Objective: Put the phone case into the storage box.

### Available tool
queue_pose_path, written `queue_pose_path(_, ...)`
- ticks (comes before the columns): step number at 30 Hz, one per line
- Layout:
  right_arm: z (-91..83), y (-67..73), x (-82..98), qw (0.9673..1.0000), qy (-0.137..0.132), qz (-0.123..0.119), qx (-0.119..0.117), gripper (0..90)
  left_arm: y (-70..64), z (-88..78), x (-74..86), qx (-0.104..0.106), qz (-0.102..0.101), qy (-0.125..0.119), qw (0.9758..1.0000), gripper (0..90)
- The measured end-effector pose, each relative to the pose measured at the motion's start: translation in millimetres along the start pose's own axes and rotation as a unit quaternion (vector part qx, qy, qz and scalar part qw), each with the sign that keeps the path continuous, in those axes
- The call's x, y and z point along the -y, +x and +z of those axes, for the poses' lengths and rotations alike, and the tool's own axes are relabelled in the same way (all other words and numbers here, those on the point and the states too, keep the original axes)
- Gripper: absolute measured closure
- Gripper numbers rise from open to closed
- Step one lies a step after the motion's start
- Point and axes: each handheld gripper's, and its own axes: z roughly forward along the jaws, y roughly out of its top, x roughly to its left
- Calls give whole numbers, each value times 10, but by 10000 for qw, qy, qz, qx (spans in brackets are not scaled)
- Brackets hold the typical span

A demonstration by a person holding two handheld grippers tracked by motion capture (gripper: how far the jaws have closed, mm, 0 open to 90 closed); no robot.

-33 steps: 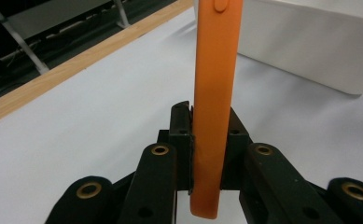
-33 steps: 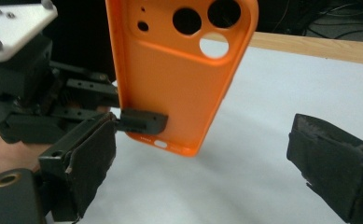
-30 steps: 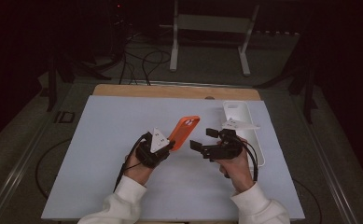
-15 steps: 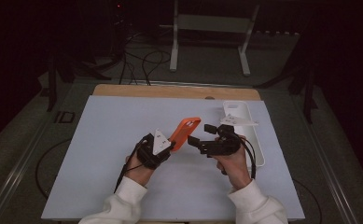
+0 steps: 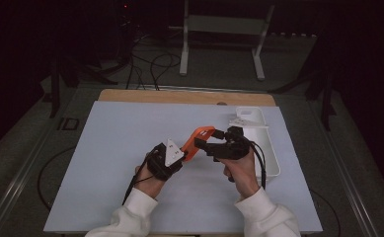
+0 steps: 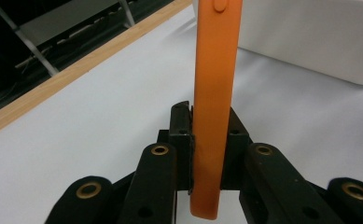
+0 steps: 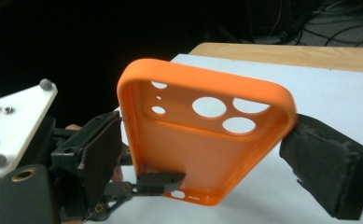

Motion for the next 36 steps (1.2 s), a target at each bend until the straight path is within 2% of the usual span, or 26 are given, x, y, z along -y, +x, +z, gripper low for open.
queue_pose_path(10,60,19,-8,9995,-31,278,130,147,-51,43,15,-84,18,73,9999,803)
queue_pose_path(15,90,22,-10,9988,-119,432,207,145,-90,54,16,-39,46,59,10000,800)
queue_pose_path(20,123,34,4,9977,-157,520,401,152,-110,88,27,87,-35,79,9999,791)
queue_pose_path(33,113,79,12,9978,-124,375,540,162,-87,109,43,251,-138,84,9996,784)
queue_pose_path(35,114,77,14,9978,-117,379,535,162,-89,114,43,300,-137,101,9994,774)
queue_pose_path(36,123,81,20,9978,-100,344,555,163,-92,119,45,325,-130,127,9993,735)
